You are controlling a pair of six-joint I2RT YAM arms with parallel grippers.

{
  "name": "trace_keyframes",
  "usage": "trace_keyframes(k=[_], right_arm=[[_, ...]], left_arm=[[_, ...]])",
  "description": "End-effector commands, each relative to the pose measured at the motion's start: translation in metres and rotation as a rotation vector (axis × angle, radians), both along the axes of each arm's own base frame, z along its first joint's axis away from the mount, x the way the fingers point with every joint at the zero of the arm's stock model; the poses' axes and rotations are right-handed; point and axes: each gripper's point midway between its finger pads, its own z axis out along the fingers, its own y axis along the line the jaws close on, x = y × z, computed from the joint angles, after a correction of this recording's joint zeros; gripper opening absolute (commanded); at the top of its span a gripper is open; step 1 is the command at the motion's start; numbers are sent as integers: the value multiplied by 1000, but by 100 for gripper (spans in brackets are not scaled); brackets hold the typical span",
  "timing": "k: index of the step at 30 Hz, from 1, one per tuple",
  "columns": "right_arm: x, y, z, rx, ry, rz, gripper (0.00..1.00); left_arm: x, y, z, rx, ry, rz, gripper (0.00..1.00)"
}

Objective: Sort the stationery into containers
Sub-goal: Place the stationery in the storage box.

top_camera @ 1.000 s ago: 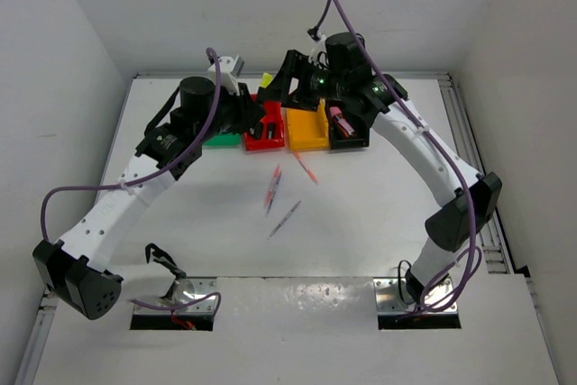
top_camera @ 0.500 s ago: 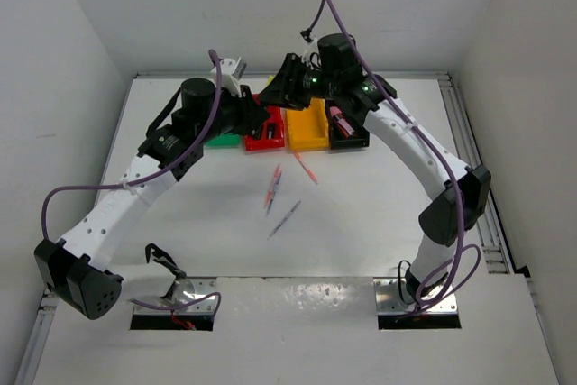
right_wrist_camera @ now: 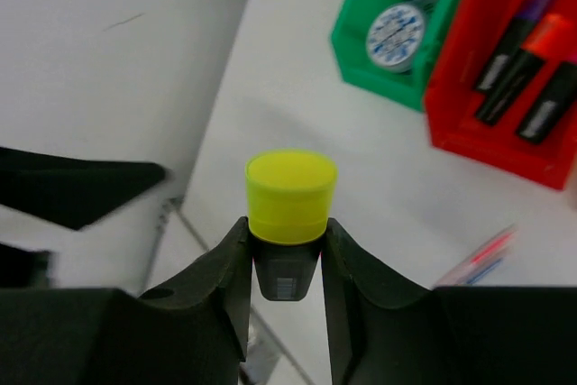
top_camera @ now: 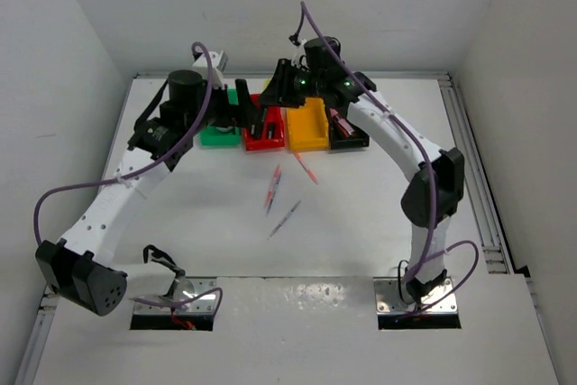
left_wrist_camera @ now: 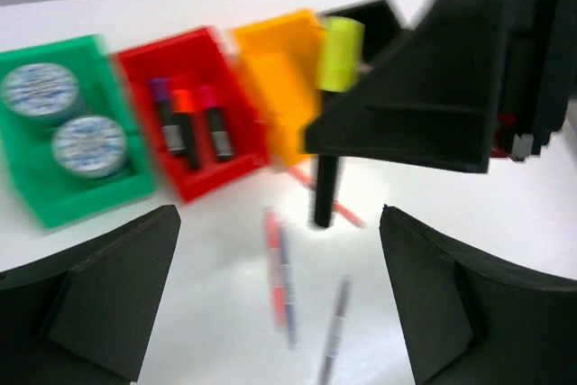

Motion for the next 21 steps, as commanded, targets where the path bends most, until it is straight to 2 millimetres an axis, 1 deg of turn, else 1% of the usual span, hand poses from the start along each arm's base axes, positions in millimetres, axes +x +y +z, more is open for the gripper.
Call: trace_keyframes(k=[1, 2, 3, 4, 5, 7, 8, 9, 10, 11, 12, 13, 14, 15, 16, 17, 18, 19, 20, 21], right_arm=[[38, -11, -16, -118, -143, -16, 0], [49, -11, -34, -157, -159, -23, 0], [53, -10, -44, -178, -166, -21, 0], [57, -9, -50, -197, -179, -26, 0], [63, -7, -68, -222, -170, -25, 0], [75, -3, -78, -254, -208, -37, 0], [82, 0, -94, -277, -203, -41, 0], [89, 3, -93, -291, -237, -50, 0], [93, 4, -96, -300, -249, -54, 0], [98, 8, -104, -315, -266, -61, 0], [101, 11, -105, -315, -281, -67, 0], [103, 12, -106, -316, -295, -71, 0], [104, 19, -110, -317, -317, -69, 0], [105, 21, -112, -320, -325, -72, 0], [108, 22, -114, -331, -336, -85, 0], [110, 24, -113, -335, -352, -87, 0], [113, 26, -122, -347, -352, -91, 0], [117, 25, -124, -361, -360, -112, 0], [119, 28, -124, -357, -370, -116, 0], [120, 29, -131, -361, -367, -114, 0]], left_arm=[[23, 56, 11, 120, -20, 177, 100], [30, 73, 6, 154, 3, 217, 100], [32, 82, 4, 167, 13, 236, 100], [32, 88, 1, 175, 21, 245, 100], [33, 94, -4, 187, 28, 249, 100], [31, 104, -6, 186, 26, 259, 100], [29, 106, -11, 186, 28, 261, 100], [28, 110, -15, 185, 32, 264, 100], [26, 112, -24, 189, 43, 264, 100], [24, 116, -25, 185, 46, 277, 100], [22, 119, -28, 183, 51, 285, 100], [20, 121, -41, 181, 72, 291, 100], [17, 126, -40, 175, 66, 306, 100], [15, 128, -44, 173, 69, 314, 100], [12, 126, -54, 163, 86, 295, 100], [10, 128, -54, 158, 80, 301, 100], [8, 129, -58, 154, 89, 304, 100], [5, 129, -65, 146, 106, 305, 100], [4, 131, -66, 138, 109, 310, 100], [2, 130, -70, 132, 120, 303, 100]])
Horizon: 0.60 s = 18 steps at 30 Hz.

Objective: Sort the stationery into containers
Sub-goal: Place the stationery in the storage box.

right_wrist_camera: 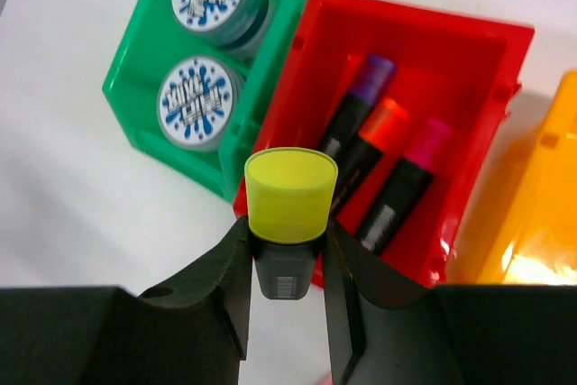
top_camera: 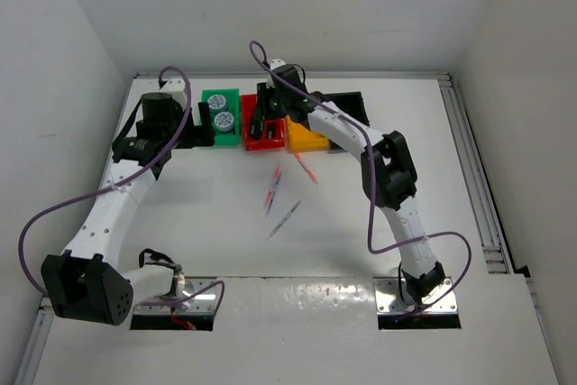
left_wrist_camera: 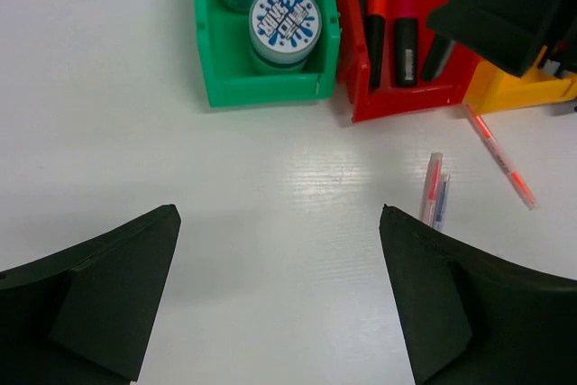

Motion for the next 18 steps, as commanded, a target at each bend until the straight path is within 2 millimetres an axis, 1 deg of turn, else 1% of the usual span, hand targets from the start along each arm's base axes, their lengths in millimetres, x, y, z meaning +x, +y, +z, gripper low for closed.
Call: trace_keyframes(k=[1, 2, 3, 7, 8, 13, 15, 17, 18], right_arm=[[27, 9, 28, 23, -154, -41, 0], [30, 11, 28, 22, -162, -44, 0], [31, 11, 19, 10, -155, -43, 0], [37, 12, 7, -19, -167, -51, 0], [38, 12, 4, -24, -172, -56, 1], [43, 11, -9, -44, -181, -57, 4], [43, 11, -11, -43, -173, -58, 10], [43, 12, -12, -29, -147, -66, 19], [40, 14, -12, -18, -138, -58, 30]], left_arm=[[-3, -1, 15, -54, -66, 3, 100], [-4, -1, 14, -59, -64, 2, 100], [-6, -2, 9, -64, -54, 2, 100], [-10, -1, 10, -72, -59, 10, 100], [-10, 2, 9, -68, -60, 25, 100], [-13, 2, 6, -76, -56, 32, 100], [-14, 2, 4, -74, -52, 32, 100], [-13, 6, 4, -58, -49, 50, 100], [-13, 8, 5, -50, -46, 54, 100]])
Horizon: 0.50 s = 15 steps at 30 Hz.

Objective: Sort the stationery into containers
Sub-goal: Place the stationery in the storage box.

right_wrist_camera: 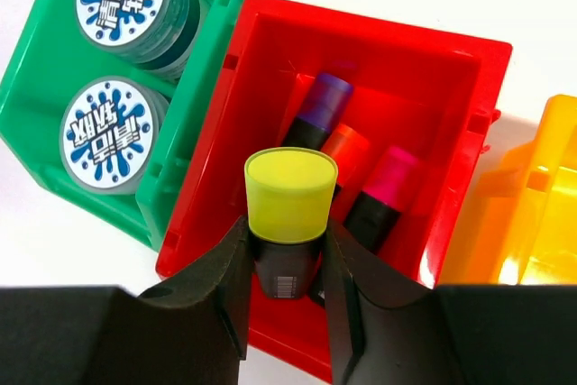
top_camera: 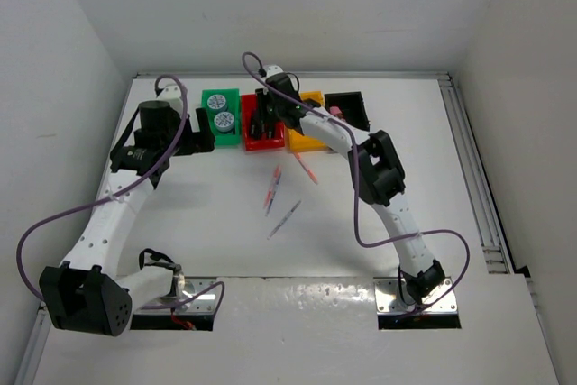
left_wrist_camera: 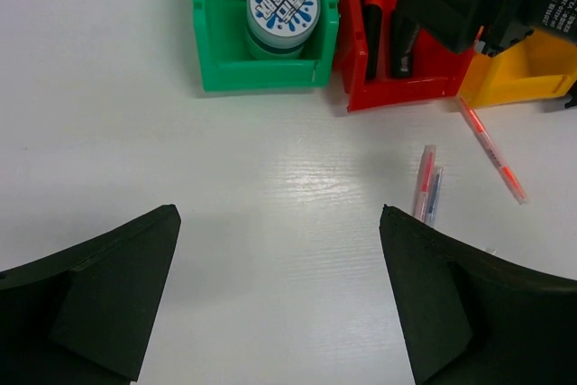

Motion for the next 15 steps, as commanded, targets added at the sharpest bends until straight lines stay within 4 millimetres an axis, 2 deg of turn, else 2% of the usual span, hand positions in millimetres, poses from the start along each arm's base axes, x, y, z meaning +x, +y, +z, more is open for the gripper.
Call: trace_keyframes(k=[1, 3, 4, 5, 6, 7, 9, 10, 11, 12, 13, 15], right_arm=[[11, 11, 36, 78, -53, -10, 36], [9, 13, 44, 99, -46, -7, 50], [8, 16, 53, 121, -39, -3, 54], [8, 16, 67, 139, -49, -4, 54], [6, 18, 78, 161, -49, -4, 55], [4, 17, 100, 183, -71, -6, 55], [-9, 21, 127, 229, -72, 39, 55], [-14, 21, 140, 245, -78, 49, 54], [-25, 16, 167, 264, -103, 65, 54], [-34, 14, 177, 269, -102, 89, 53], [-47, 6, 207, 284, -138, 106, 53], [-66, -11, 198, 216, -118, 130, 51]], left_arm=[[4, 8, 14, 7, -43, 38, 100], [5, 13, 17, 42, -39, 49, 100], [8, 14, 16, 55, -29, 50, 100], [10, 15, 25, 65, -39, 49, 100], [14, 20, 24, 95, -29, 57, 100], [18, 21, 37, 111, -53, 51, 100], [24, 24, 46, 130, -66, 56, 100], [27, 24, 59, 135, -93, 52, 100], [28, 21, 61, 153, -98, 23, 100], [28, 16, 66, 148, -109, -7, 100], [27, 17, 71, 153, -125, -13, 100], [24, 16, 71, 151, -125, -14, 100]])
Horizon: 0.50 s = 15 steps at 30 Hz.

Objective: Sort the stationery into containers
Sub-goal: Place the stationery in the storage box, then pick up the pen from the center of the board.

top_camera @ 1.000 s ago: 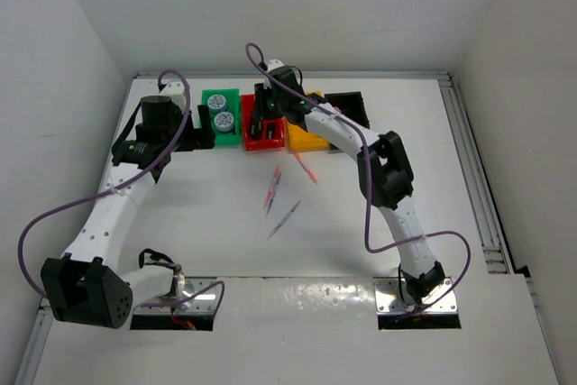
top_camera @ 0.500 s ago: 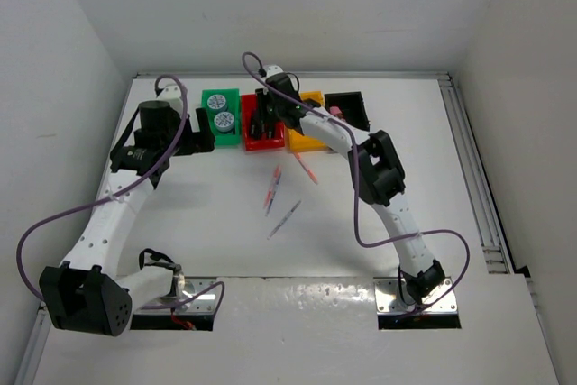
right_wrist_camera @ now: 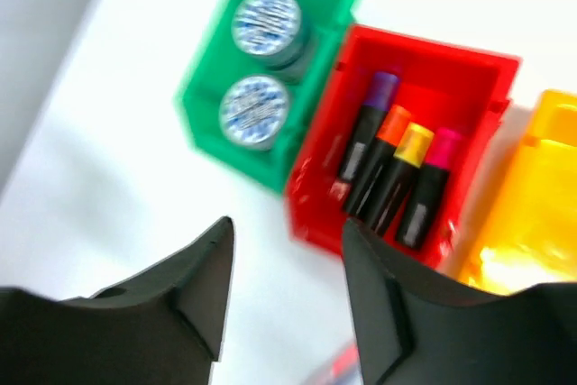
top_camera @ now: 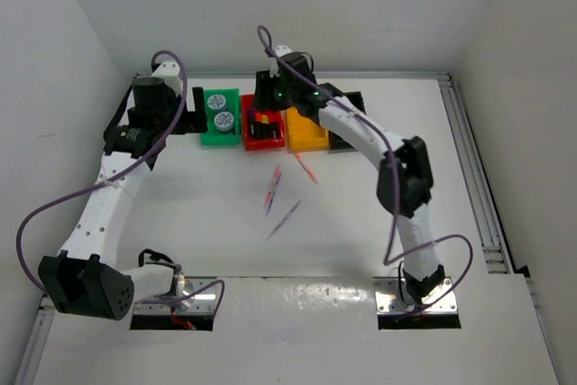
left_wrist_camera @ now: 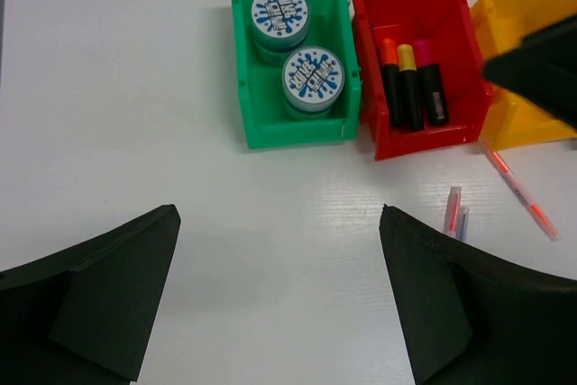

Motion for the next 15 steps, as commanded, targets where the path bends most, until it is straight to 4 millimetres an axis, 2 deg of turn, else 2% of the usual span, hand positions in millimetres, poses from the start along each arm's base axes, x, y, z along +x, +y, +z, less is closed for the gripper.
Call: trace_keyframes(k=[1, 2, 4, 5, 6, 7, 9, 10, 13, 15], right_arm=[[-38, -22, 106, 58, -144, 72, 48], [-57, -40, 95, -17, -124, 94, 46], [-73, -64, 73, -116, -91, 94, 34], [-94, -84, 49, -204, -51, 126, 30], [-100, -99, 36, -268, -43, 115, 24], [-114, -117, 2, -358, 9, 133, 21], [-126, -139, -17, -438, 40, 123, 15], [-134, -152, -39, -492, 74, 117, 14], [-138, -164, -68, -548, 101, 124, 20], [-134, -163, -83, -561, 118, 122, 23]], left_arm=[[-5, 2, 20, 24, -51, -19, 100], [-7, 3, 18, 24, -46, -14, 100], [-13, 7, 14, 24, -34, 0, 100], [-14, 8, 11, 29, -28, 8, 100], [-17, 11, 10, 36, -24, 12, 100], [-19, 12, 11, 39, -24, 16, 100], [-20, 17, 20, 65, -47, 22, 100], [-20, 20, 23, 78, -55, 27, 100], [-18, 33, 34, 131, -74, 78, 100], [-16, 38, 36, 148, -68, 93, 100]])
